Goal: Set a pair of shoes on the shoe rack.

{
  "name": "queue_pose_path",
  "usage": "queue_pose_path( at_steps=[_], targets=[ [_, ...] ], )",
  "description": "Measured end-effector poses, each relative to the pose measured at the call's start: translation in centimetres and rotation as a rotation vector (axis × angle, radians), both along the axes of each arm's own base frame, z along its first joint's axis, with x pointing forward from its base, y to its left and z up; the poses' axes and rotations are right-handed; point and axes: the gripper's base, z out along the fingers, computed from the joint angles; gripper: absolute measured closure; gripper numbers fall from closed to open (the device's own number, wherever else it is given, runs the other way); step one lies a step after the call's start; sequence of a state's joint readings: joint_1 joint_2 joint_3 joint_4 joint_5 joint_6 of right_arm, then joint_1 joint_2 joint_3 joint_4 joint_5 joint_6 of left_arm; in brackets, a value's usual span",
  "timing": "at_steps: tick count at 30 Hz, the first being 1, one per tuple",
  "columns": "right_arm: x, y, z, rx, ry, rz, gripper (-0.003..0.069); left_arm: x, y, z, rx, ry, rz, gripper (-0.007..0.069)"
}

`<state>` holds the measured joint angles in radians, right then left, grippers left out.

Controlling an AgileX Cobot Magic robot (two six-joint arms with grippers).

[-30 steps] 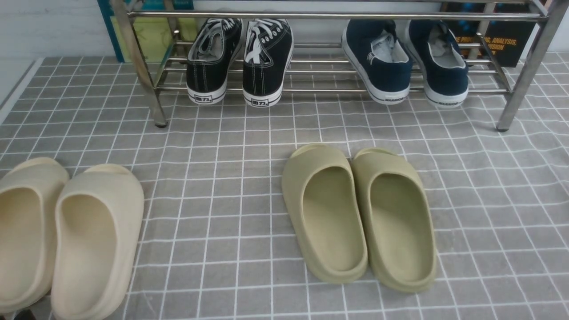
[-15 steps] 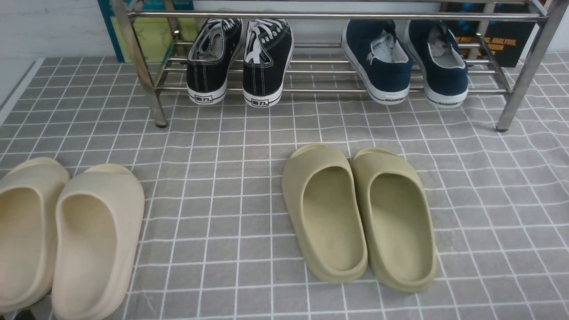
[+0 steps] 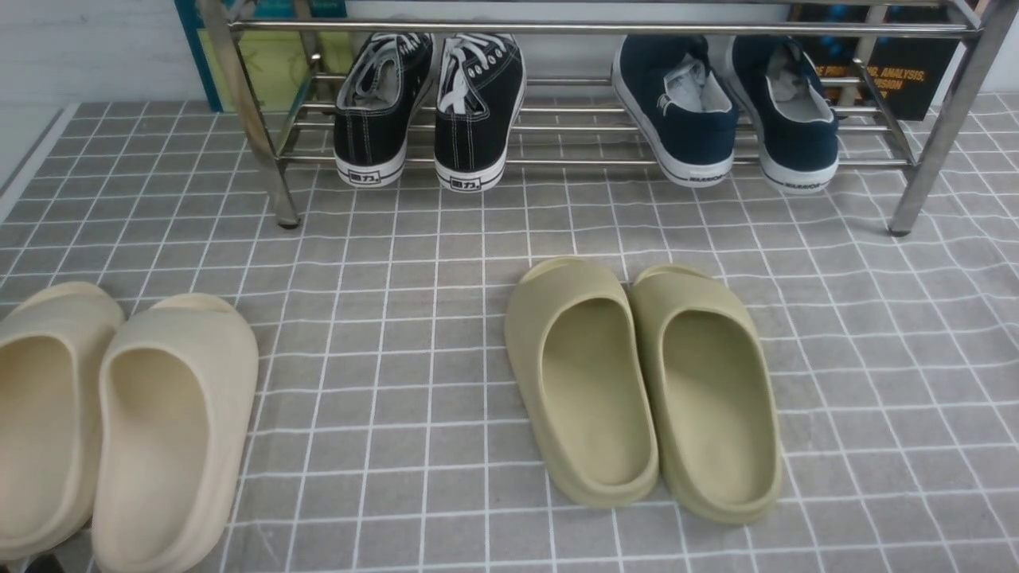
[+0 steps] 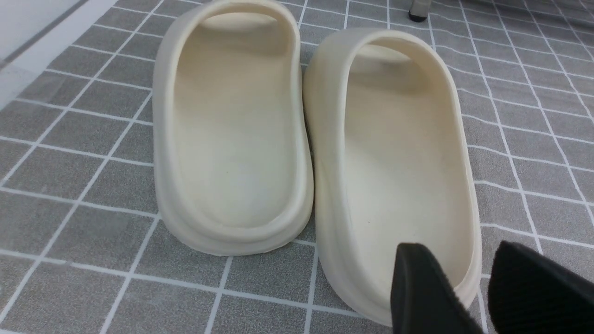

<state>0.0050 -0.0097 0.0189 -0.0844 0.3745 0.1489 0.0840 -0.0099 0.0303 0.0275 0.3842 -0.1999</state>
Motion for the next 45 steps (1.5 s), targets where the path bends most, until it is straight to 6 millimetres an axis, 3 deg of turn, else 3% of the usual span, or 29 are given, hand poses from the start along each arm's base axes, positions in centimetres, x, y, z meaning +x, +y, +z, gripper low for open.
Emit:
queue_pose_path(
  at_steps=[45],
  targets=[
    [-0.02, 0.0, -0.01, 0.001, 0.005, 0.0, 0.0643, 0.0, 0.0, 0.0, 0.0, 0.0, 0.0, 0.0386]
  ],
)
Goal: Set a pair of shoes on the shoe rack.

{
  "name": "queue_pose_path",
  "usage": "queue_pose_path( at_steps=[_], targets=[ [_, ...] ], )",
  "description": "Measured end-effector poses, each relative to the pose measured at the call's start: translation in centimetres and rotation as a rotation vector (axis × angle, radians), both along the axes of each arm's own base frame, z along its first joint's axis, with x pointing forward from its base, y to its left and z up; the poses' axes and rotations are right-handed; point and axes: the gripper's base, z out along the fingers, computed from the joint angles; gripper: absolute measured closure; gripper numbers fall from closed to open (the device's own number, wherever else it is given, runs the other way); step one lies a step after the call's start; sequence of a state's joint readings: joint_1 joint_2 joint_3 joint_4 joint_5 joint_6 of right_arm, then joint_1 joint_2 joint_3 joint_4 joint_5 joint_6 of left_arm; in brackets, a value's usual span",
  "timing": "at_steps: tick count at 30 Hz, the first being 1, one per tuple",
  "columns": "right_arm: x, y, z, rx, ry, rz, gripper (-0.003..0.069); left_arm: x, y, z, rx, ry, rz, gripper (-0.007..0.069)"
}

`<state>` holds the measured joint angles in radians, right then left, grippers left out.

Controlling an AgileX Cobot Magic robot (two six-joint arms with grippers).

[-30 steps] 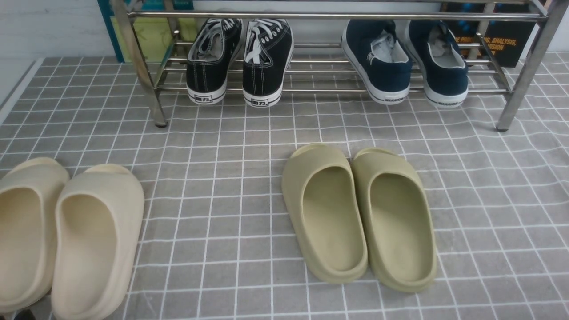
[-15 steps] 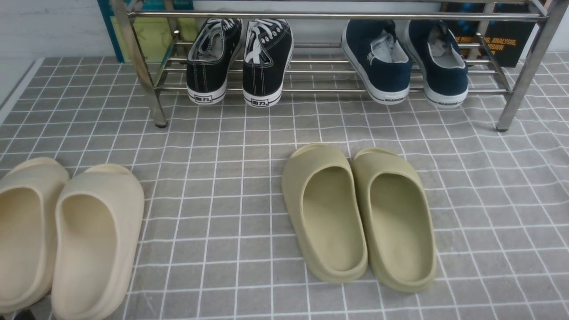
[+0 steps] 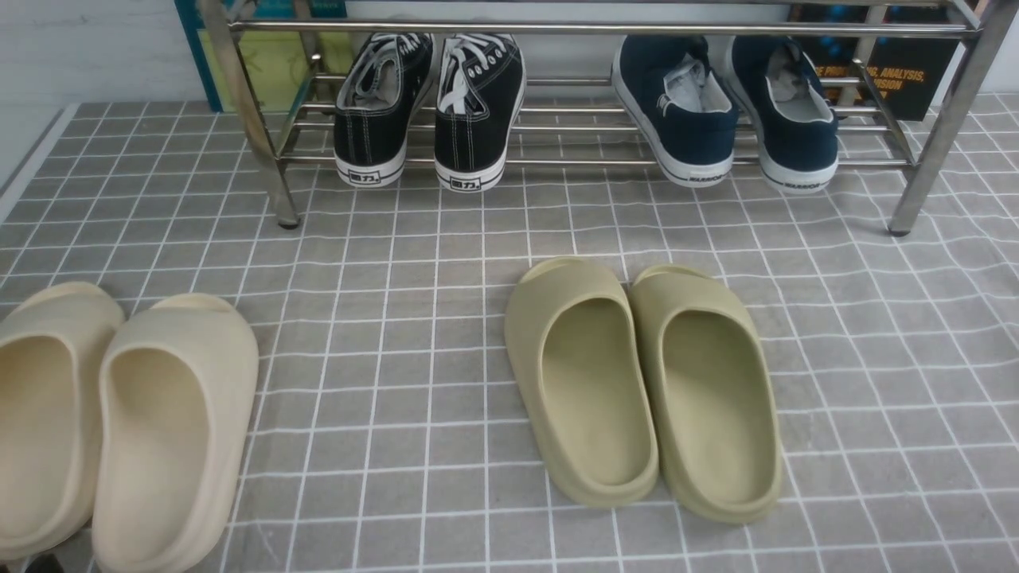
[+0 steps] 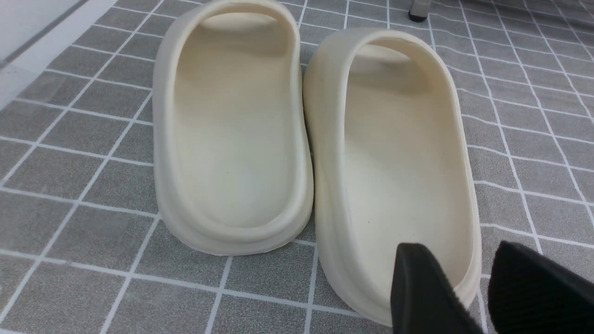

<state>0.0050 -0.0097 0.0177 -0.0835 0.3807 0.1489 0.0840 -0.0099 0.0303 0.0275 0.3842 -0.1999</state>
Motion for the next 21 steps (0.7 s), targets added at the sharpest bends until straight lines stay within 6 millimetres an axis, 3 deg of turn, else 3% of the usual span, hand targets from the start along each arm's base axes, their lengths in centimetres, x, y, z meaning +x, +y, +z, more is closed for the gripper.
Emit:
queue_pose_path(
  at_steps=[21],
  targets=[
    [0.0, 0.0, 0.0, 0.0, 0.0, 0.0, 0.0624, 0.0, 0.0, 0.0, 0.0, 0.0, 0.0, 0.0386]
  ],
)
